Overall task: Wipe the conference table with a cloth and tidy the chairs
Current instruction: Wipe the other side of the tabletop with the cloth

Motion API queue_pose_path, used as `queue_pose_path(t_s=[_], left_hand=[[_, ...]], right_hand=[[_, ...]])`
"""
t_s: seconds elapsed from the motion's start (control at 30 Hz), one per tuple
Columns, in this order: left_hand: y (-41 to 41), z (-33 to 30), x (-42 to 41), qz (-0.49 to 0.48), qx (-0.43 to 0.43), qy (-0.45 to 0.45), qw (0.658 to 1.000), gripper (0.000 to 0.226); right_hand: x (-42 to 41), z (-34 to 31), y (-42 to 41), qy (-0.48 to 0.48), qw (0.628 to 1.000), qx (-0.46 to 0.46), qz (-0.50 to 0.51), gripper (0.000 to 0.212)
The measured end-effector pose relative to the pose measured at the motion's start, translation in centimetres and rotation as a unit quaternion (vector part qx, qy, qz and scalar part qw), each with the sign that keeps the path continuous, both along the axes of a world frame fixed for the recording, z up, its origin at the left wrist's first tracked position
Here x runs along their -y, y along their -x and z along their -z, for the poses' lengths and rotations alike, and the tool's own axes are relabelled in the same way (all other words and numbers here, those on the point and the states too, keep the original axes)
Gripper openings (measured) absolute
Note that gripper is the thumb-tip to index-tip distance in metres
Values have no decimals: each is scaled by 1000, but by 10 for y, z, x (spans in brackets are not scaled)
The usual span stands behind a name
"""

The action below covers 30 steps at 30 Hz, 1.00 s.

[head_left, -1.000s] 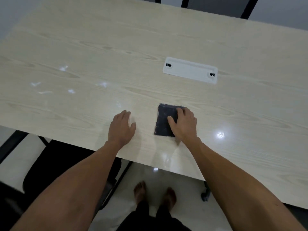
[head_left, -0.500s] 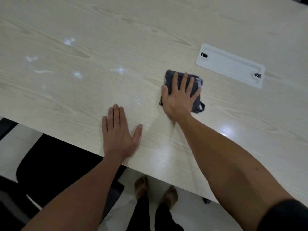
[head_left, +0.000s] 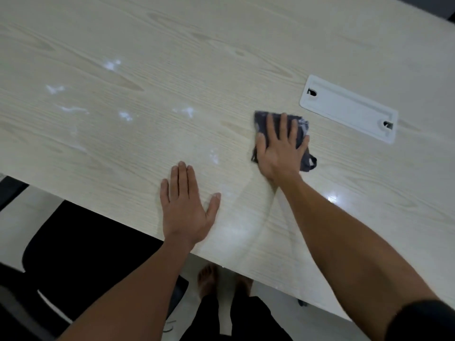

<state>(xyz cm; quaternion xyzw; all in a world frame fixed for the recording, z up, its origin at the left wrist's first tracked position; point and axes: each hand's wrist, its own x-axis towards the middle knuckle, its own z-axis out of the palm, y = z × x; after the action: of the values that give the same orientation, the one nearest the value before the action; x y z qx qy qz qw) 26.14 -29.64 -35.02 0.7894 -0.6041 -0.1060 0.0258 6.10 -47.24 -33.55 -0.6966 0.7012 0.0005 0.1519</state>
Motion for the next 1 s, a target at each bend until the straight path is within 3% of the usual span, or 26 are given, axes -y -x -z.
queue_pose_path(t_s=[0.1,0.17,0.33,0.47,0.6,0.7,0.77,0.9,1.0], left_hand=[[0,2,1,0,0,9,1000,95],[-1,2,1,0,5,15,1000,95],[-2,2,3,1,21,-6,1000,96],[0,-1,1,-2,17,-22,1000,96],[0,-1,1,-6,11,-18,1000,96],[0,-1,2,-8,7,-9,1000,96],[0,-2,2,-8,12,-11,1000,96],[0,-3,2,-11,19,-25,999,96],[-1,-2,1,-15,12,-29,999,96]], right_hand=[[55,-1,-37,-2,1000,2,27,66],[73,1,-77,4,1000,5,-21,65],[47,5,-139,37,966,18,-255,62],[12,7,-82,45,909,5,-415,57],[42,-1,-29,27,941,-14,-337,58],[91,-8,-64,0,973,-12,-230,62],[103,-7,-108,0,976,-2,-218,63],[67,0,-163,34,939,4,-342,62],[30,-1,-130,33,884,13,-466,59]])
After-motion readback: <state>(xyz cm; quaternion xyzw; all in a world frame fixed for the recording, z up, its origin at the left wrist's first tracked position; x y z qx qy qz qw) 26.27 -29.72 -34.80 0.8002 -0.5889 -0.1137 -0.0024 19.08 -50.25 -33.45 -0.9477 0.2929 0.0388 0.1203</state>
